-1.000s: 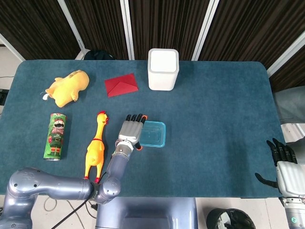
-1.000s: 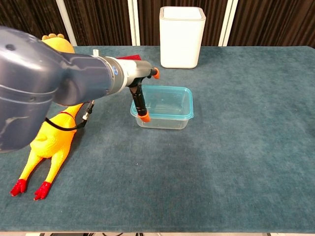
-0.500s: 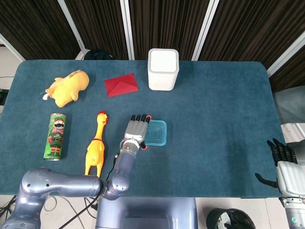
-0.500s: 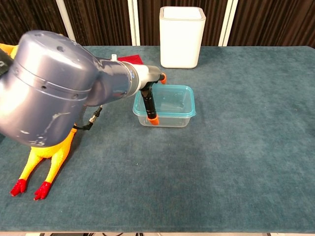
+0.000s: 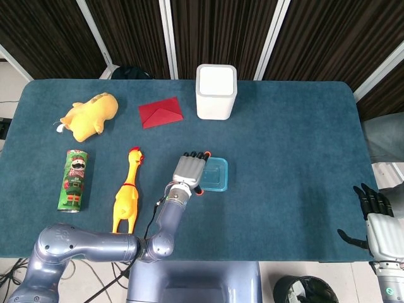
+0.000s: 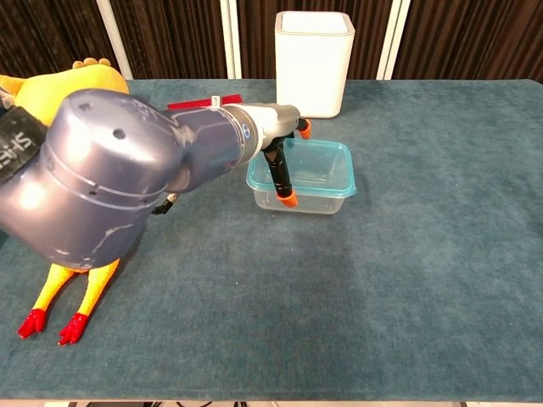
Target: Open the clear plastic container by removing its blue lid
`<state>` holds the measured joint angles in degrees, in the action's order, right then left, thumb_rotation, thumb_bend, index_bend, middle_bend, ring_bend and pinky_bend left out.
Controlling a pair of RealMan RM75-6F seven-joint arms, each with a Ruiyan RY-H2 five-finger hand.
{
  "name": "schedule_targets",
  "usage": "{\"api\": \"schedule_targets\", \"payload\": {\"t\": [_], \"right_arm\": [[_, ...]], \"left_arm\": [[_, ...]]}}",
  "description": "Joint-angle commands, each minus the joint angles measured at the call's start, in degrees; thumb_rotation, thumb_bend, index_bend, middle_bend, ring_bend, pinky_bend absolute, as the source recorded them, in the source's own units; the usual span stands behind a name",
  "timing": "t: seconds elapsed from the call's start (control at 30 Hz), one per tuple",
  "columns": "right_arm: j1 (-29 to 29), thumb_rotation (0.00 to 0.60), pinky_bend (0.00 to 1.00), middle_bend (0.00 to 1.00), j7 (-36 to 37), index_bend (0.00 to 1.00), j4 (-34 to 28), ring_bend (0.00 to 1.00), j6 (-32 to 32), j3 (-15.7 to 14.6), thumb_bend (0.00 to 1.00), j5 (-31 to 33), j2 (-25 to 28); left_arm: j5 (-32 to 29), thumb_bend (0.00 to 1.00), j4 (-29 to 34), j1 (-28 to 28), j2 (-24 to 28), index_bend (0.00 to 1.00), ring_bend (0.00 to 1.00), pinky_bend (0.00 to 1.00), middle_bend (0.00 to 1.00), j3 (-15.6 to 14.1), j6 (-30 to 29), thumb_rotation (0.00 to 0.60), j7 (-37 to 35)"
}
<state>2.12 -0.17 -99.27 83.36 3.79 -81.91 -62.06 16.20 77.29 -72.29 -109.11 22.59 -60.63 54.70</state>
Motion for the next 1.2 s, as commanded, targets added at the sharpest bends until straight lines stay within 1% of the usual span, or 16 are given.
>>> {"api": "schedule_targets", "payload": {"t": [0.03,0.3,0.4,0.53,0.8,1.0,1.2], "right_arm": [[0.03,0.600,0.00,0.00,0.03,0.00,-0.11,0.00,0.07,-0.06,0.24,-0.30,0.13],[0.90,0.600,0.00,0.00,-0.44,0.00,-0.53,0.00,0.45,0.03,0.24,-2.91,0.33],[1.66,0.600,0.00,0.00,-1.34,0.00,-1.22,0.00,-0.06,0.08,0.24,-3.84,0.14],[3.16,0.600,0.00,0.00,-3.60,0.00,-2.55,0.00,-1.58,0.34,0.24,-4.42,-0.99],[6.81,0.600,0.00,0.00,-10.45,0.00,-4.37,0.00,-5.34,1.34,0.24,-3.55,-7.48],[8.73,0.600,0.00,0.00,-16.66,0.00,-3.23,0.00,-7.71,1.53,0.24,-1.37,-12.93],[9.86,0.600,0.00,0.00,-20.11,0.00,-2.93,0.00,-8.61,1.88,0.24,0.35,-17.05]], "left_arm": [[4.85,0.15,0.88,0.60,0.85,0.15,0.18,0.31,0.23,-2.23,1.85,0.600,-1.77],[14.05,0.15,4.68,2.66,5.06,0.16,0.18,0.31,0.23,-4.95,7.13,0.600,-7.10],[16.22,0.15,5.69,3.42,5.97,0.16,0.18,0.31,0.23,-5.47,8.43,0.600,-9.40],[17.42,0.15,6.53,4.01,6.29,0.16,0.18,0.31,0.23,-5.75,9.19,0.600,-11.58],[19.50,0.15,7.33,3.95,7.21,0.16,0.18,0.31,0.23,-6.97,12.20,0.600,-14.25],[19.67,0.15,7.36,3.26,7.59,0.16,0.18,0.31,0.23,-7.47,13.41,0.600,-15.06],[19.16,0.15,7.24,2.56,7.31,0.16,0.18,0.31,0.23,-8.28,13.25,0.600,-14.70]]}}
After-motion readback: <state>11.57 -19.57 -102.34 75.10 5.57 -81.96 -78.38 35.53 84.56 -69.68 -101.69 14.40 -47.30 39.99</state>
